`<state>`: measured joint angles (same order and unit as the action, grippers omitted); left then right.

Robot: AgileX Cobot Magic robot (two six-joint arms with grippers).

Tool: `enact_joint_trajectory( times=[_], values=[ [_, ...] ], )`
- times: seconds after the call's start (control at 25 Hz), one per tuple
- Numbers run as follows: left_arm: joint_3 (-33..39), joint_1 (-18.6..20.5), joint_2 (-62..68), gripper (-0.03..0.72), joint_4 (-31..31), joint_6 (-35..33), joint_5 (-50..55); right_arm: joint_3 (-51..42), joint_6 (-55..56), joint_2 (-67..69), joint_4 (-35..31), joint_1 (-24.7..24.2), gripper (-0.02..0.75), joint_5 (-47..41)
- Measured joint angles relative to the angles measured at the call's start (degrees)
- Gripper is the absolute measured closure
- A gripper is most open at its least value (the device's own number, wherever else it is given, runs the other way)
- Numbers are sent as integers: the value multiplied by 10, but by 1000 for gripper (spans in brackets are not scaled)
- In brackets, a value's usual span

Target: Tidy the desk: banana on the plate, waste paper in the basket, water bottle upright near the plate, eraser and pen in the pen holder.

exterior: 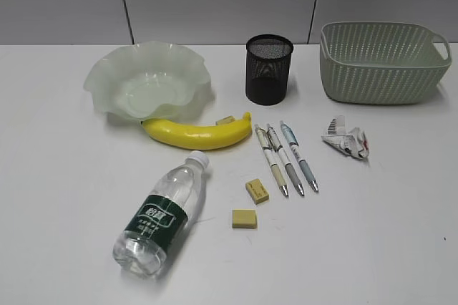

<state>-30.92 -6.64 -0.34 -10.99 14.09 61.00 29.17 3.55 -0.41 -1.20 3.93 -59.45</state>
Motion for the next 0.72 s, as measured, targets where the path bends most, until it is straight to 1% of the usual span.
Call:
enact_joint_trajectory(
  times=[0.4,0.48,0.56,0.6,0.64,0.72],
  values=[
    [0,0,0,452,3,0,-1,0,0,0,0,0,498,0],
    [-1,0,2,452,16,-15,-8,0,0,0,1,0,498,0],
    [-8,0,28,449,54,-50,-46,0,0,0,1,0,498,0],
    [-10,0,54,448,82,-69,-82,0,0,0,1,0,498,0],
    [-11,0,82,446,104,-89,-124,0,0,0,1,0,498,0],
    [-13,0,171,433,171,-149,-193,0,0,0,1,0,498,0]
  ],
)
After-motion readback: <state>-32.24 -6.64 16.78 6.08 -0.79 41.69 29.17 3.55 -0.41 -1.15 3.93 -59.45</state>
